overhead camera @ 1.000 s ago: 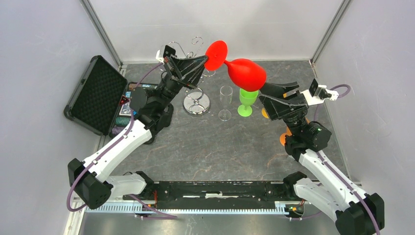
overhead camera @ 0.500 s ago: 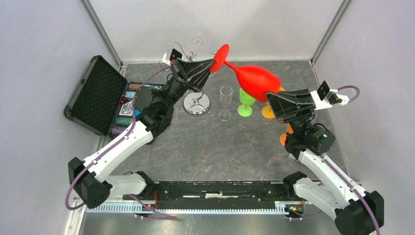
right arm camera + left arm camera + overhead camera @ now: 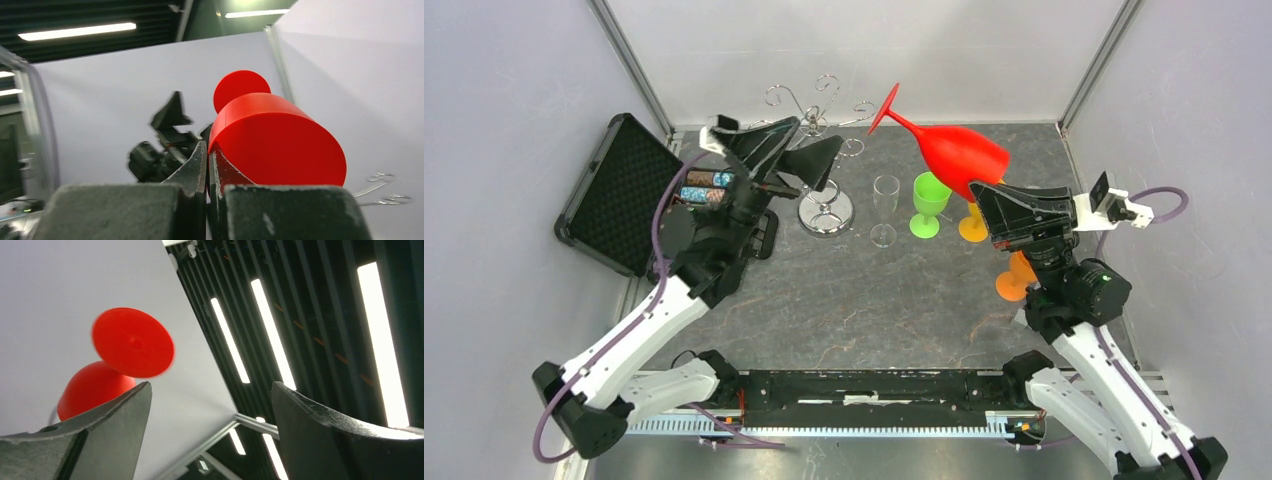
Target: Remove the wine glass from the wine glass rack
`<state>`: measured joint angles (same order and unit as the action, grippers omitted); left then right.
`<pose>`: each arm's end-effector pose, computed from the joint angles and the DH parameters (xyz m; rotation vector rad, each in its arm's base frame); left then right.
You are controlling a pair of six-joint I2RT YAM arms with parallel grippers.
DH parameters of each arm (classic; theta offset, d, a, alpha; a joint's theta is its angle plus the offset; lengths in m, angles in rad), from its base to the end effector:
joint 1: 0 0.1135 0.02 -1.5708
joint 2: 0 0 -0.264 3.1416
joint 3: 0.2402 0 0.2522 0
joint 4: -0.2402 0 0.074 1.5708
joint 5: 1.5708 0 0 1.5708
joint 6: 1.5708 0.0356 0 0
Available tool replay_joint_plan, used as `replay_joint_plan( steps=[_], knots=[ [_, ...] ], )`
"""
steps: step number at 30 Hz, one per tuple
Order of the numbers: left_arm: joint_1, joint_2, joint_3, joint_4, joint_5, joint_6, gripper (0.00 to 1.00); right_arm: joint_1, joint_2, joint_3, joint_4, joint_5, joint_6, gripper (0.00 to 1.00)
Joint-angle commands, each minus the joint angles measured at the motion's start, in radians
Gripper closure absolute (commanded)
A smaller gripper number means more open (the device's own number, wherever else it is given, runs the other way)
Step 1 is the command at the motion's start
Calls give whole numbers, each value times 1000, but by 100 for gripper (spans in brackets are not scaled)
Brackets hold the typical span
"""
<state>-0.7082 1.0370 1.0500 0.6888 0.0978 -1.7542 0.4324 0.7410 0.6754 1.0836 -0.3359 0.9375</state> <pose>0.1598 -0.1415 0.4746 -0.4595 1.0348 -2.3061 0.1132 0.0652 0.4271 -0.1967 0.6683 1.4122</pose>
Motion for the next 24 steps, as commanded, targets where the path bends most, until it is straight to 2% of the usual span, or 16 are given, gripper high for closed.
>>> replay_joint_plan(
  steps=[1, 3, 7, 9, 14, 17, 20, 24],
  knots=[
    [3, -108, -10, -55, -94, 305, 5, 3, -70, 100, -379, 81, -214, 100],
    [2, -145, 18, -137, -94, 459, 1, 3, -64, 210, -651, 88, -327, 100],
    [2, -186, 122, -374, -56, 791, 0, 3, -7, 446, -1188, 98, -574, 100],
    [3, -187, 191, -497, -6, 944, 0, 3, 20, 514, -1363, 86, -655, 100],
    [2, -164, 329, -762, 63, 1173, 0, 3, 33, 578, -1653, 34, -802, 100],
    [3, -164, 360, -883, 38, 1260, 0, 3, 42, 599, -1798, 58, -868, 100],
    [3, -180, 349, -947, 1, 1320, 0, 3, 74, 612, -1916, 141, -894, 100],
    [2, -201, 338, -1012, -42, 1393, 0, 3, 108, 581, -1988, 124, -929, 100]
  ],
)
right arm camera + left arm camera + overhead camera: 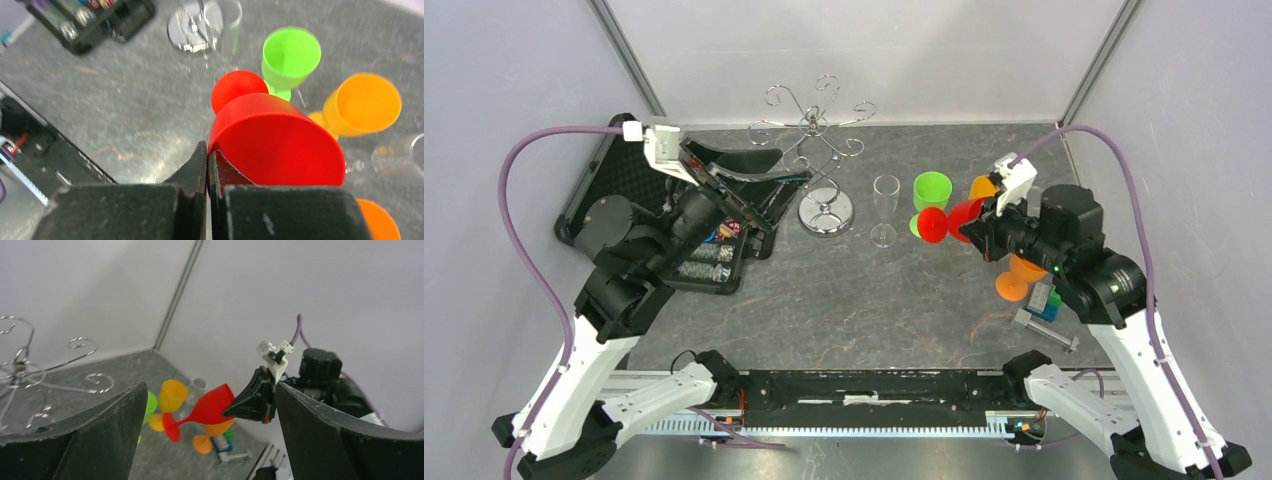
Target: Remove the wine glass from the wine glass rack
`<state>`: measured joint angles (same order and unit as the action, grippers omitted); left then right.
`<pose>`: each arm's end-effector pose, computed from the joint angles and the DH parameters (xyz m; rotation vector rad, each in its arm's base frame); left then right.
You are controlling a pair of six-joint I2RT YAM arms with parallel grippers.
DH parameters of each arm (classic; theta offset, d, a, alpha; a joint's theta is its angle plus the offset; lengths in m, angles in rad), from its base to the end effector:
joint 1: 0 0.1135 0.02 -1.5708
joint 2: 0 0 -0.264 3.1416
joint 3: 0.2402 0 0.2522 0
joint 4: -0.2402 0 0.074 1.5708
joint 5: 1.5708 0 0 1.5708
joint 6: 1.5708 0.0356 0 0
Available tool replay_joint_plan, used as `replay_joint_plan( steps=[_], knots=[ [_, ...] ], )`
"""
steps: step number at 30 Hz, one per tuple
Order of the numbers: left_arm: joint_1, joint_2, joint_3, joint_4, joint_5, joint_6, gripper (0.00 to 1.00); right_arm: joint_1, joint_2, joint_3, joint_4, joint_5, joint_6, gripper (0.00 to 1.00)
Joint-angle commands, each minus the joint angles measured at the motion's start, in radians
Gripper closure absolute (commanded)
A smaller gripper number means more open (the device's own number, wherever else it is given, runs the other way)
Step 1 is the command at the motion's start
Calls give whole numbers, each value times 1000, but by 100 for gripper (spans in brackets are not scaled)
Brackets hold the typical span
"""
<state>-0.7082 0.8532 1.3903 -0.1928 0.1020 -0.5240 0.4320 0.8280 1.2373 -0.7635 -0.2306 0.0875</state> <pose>0.0957 -0.0868 0.5262 0.2144 1.2917 -1.1267 0.1276 0.0678 0.4228 -0.4893 1.8949 0.5672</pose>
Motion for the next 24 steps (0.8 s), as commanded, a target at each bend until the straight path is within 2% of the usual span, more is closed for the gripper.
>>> replay_joint_plan(
  steps=[1, 7, 13, 17, 21, 24],
  knots=[
    [3, -18, 1, -147, -58, 175, 0, 4, 27, 6, -149, 24, -79, 100],
    [2, -38, -1, -198, -111, 190, 0, 3, 76, -73, -177, 136, -79, 100],
    [2, -49, -2, -291, -267, 193, 0, 4, 129, -160, -180, 163, -116, 99],
    [2, -51, 1, -353, -323, 190, 0, 4, 163, -190, -176, 184, -120, 98],
    [3, -59, 2, -418, -378, 178, 0, 5, 189, -227, -158, 186, -130, 95],
    [3, -74, -5, -456, -422, 164, 0, 6, 198, -243, -142, 184, -132, 88]
  ],
)
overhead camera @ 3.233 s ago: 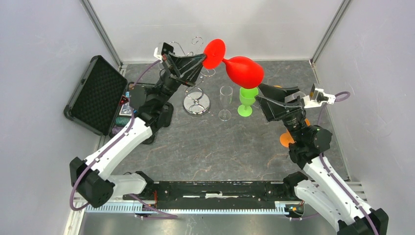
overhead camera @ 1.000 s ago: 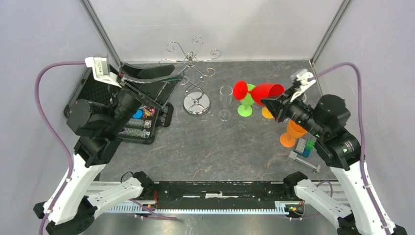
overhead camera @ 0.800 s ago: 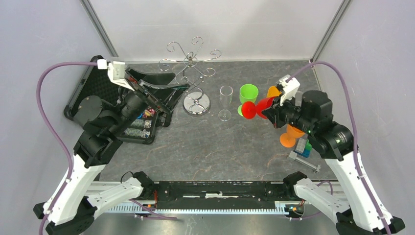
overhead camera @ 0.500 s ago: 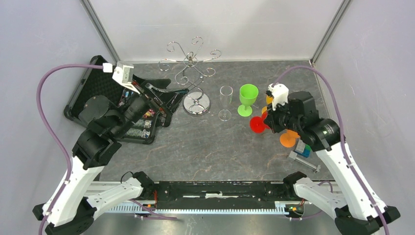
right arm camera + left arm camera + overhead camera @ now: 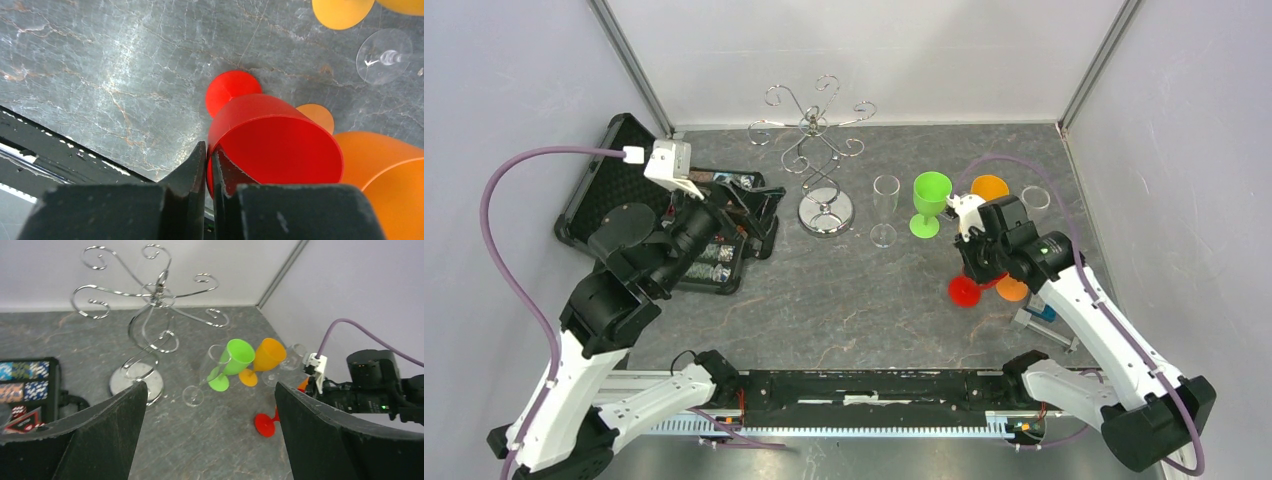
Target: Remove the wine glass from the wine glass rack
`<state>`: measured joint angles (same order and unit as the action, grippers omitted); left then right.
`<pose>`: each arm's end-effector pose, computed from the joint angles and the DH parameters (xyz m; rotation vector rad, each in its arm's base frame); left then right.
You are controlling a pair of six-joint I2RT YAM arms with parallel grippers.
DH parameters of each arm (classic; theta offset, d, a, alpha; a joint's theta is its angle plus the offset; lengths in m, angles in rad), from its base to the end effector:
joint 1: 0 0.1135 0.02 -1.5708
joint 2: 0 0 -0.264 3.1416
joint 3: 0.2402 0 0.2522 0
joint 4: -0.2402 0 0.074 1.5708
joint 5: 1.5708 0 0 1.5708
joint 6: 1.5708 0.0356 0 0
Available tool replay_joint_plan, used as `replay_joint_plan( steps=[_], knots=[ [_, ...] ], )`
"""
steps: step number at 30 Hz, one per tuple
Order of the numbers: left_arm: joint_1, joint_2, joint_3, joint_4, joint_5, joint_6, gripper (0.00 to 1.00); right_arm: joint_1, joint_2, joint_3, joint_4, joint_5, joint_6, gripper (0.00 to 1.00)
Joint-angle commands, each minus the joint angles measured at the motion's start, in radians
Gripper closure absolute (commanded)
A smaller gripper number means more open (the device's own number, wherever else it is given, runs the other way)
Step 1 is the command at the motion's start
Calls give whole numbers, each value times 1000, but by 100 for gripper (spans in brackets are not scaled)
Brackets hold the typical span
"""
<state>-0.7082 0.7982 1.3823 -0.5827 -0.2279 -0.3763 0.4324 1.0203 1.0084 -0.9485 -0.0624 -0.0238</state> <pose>0.0931 -0.0691 0.4878 0.0834 1.6072 -0.6696 0.1719 0.0818 0.3058 -0.6000 2.4741 0.2405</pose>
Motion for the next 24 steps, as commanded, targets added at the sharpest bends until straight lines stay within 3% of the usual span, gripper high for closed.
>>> replay_joint_plan(
  steps=[1, 11, 16, 24],
  knots=[
    [3, -22, 0, -77, -103, 15, 0, 6, 8, -17, 49, 11, -22, 85],
    [3, -62, -5, -167, -192, -11, 0, 6, 1, 18, 77, 16, -15, 58],
    [2, -94, 24, -224, -220, -33, 0, 6, -47, 94, 81, 38, 1, 50],
    [3, -188, 23, -340, -261, -66, 0, 6, -346, 109, 263, 253, 70, 31]
  ],
)
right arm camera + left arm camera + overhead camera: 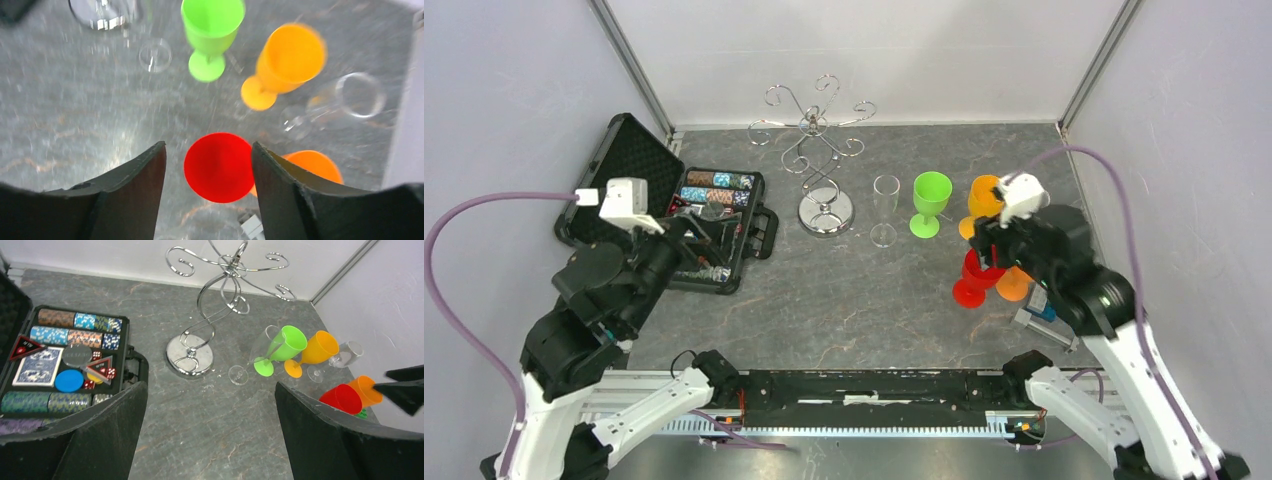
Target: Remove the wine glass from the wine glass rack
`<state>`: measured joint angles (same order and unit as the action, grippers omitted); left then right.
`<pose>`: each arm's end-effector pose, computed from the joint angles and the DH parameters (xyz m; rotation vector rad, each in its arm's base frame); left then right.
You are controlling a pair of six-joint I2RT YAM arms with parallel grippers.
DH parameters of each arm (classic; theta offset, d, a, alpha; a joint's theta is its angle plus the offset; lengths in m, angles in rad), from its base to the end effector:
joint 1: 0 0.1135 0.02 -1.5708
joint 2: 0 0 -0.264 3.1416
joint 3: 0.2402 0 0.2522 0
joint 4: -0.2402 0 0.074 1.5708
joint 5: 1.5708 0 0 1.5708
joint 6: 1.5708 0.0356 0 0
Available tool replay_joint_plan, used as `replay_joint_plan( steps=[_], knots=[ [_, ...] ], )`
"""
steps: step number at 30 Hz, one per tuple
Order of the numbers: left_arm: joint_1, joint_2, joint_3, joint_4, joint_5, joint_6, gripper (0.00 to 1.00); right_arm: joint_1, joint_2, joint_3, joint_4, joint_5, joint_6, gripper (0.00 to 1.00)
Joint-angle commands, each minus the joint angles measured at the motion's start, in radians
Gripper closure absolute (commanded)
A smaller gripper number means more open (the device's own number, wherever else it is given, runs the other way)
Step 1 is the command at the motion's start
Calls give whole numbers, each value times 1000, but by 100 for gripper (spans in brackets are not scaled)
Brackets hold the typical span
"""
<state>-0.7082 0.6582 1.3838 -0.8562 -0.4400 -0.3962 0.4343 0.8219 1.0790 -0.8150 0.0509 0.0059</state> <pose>0.0554 -0.0274 0.4686 -0.0644 1.7081 -0.4525 0.1412 0.0635 0.3692 -0.4243 2.0922 0.2055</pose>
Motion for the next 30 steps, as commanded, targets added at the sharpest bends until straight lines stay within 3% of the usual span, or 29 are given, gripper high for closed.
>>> replay_joint_plan(
  steps=[1, 8, 14, 17, 20, 30],
  knots=[
    [2, -63, 19, -74, -54, -52, 0, 4, -179, 40, 141, 178, 40, 30],
    [3, -158, 3, -137, -109, -74, 0, 4, -414, 58, 197, 445, 47, 27],
    [4, -235, 5, -180, -141, -95, 0, 3, -674, -32, 341, 643, 64, 24],
    [6, -274, 11, -179, -143, -86, 0, 4, -755, -65, 391, 662, 64, 19],
    [10, -293, 21, -179, -144, -75, 0, 4, -775, -61, 384, 656, 72, 2],
    [18, -299, 27, -180, -152, -65, 0, 4, -740, -57, 357, 633, 113, 2]
  ],
)
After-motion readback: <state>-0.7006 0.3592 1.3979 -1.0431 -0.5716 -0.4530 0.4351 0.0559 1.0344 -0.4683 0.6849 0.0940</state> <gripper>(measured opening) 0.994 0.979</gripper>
